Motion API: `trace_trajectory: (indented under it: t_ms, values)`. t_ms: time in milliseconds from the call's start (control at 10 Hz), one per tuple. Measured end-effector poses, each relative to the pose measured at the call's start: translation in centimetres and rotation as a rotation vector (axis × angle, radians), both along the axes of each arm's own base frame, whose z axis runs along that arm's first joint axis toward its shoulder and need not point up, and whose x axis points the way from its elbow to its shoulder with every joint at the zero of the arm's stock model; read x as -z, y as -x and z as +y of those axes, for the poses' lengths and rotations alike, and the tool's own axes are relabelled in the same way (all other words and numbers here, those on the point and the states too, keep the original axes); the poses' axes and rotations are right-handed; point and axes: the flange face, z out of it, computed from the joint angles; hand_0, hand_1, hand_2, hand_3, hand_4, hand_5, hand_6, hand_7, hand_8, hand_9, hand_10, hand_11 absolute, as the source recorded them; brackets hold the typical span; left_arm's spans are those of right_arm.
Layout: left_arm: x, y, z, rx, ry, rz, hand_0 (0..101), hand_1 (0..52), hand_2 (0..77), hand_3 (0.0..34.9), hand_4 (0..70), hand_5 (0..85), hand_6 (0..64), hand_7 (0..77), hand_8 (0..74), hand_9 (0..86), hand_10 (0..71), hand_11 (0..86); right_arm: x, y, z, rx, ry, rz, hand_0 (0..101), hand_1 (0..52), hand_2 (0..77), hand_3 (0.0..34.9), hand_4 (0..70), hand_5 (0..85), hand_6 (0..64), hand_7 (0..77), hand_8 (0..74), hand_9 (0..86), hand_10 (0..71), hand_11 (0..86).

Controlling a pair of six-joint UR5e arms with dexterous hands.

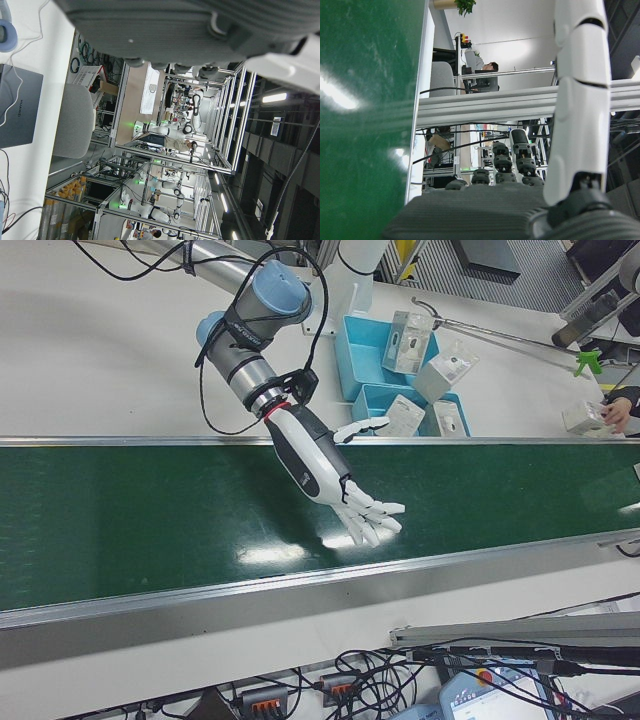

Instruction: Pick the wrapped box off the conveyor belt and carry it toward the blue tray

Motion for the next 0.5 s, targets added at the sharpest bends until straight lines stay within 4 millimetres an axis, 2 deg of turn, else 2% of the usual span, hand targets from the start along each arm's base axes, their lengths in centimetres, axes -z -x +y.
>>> trace_trajectory:
  t_ms: [200, 500]
  values:
    - [0.00, 0.00, 0.00, 0.000, 0.000, 0.000, 0, 0.0, 1.1, 0.0, 0.0, 1.1, 0.5, 0.5, 0.5, 0.0, 0.5, 0.5, 0.50, 0.90, 0.26, 0.012, -0.027, -0.018, 48, 14.7, 11.4, 0.0, 12.5, 20.2, 4.9, 3.8, 1.1, 4.4, 0.0, 0.5]
    - [0.00, 0.00, 0.00, 0.000, 0.000, 0.000, 0, 0.0, 1.1, 0.0, 0.0, 1.1, 0.5, 0.5, 0.5, 0.0, 0.5, 0.5, 0.23, 1.18, 0.25, 0.014, -0.028, -0.019, 48, 14.7, 9.8, 0.0, 12.5, 20.2, 4.9, 3.8, 1.1, 4.4, 0.0, 0.5]
